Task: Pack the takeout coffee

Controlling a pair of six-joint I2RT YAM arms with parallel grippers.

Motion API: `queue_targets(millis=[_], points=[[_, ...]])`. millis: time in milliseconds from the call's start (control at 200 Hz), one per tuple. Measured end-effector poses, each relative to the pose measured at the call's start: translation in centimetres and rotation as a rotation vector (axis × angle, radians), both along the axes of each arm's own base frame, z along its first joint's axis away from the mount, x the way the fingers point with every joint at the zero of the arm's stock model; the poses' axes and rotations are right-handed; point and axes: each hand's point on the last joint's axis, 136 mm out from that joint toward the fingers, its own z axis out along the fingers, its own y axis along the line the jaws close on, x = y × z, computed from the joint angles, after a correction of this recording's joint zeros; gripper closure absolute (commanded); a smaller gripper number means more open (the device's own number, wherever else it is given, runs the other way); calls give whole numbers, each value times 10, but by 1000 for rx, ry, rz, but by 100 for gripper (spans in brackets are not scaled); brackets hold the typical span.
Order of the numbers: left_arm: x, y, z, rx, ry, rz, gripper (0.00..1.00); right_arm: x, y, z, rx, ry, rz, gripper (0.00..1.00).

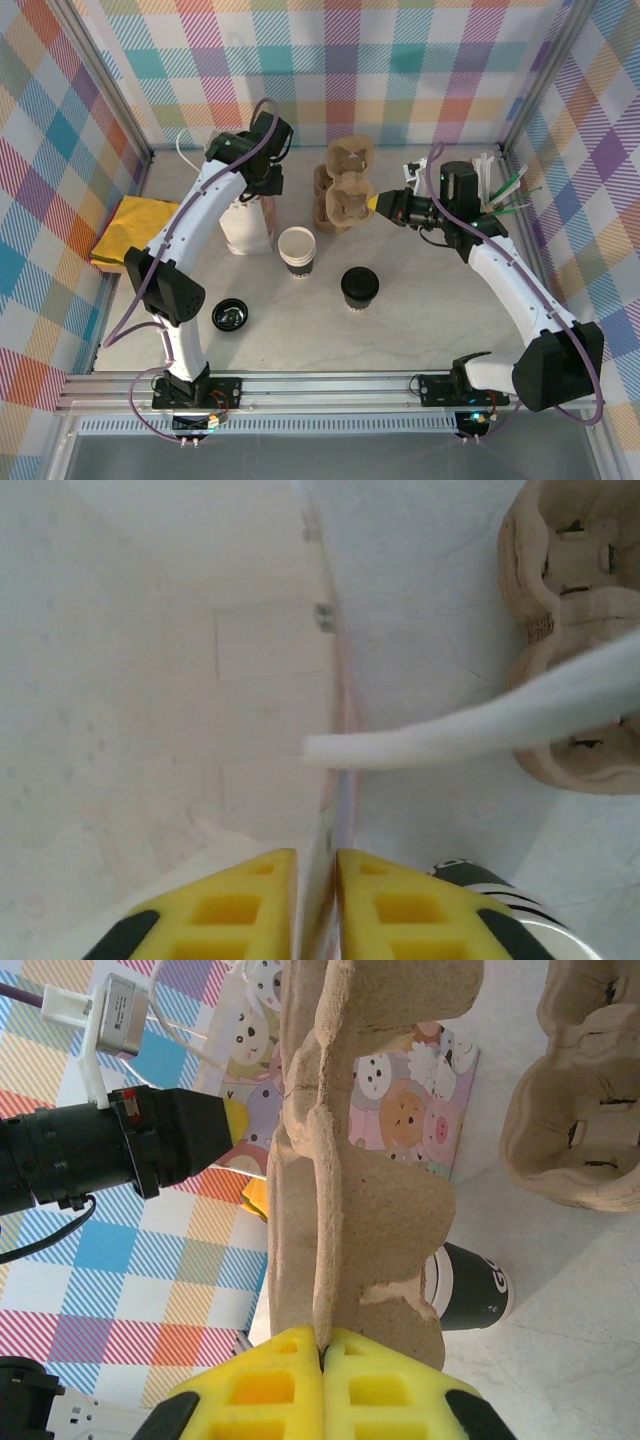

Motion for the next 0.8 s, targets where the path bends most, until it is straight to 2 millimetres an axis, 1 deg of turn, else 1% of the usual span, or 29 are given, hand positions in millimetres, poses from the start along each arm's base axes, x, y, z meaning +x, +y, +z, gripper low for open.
queue_targets(millis=[30,200,230,495,600,690,800], points=[[-1,1,0,3,3,2,96,0,0,0,0,0,0,95],[-13,8,-1,13,22,30,98,0,0,1,1,-1,0,95],[-16,9,-1,13,27,35,100,0,0,1,1,-1,0,95],[-55,15,5,-30,45,68,100,0,0,2,3,-6,2,95],[-70,14,6,-67,52,76,100,0,1,3,7,-10,6,95],[-79,11,6,-81,53,75,100,0,1,4,10,-14,9,95],[-88,8,0,-79,69,70,100,-1,1,3,11,-10,10,95]])
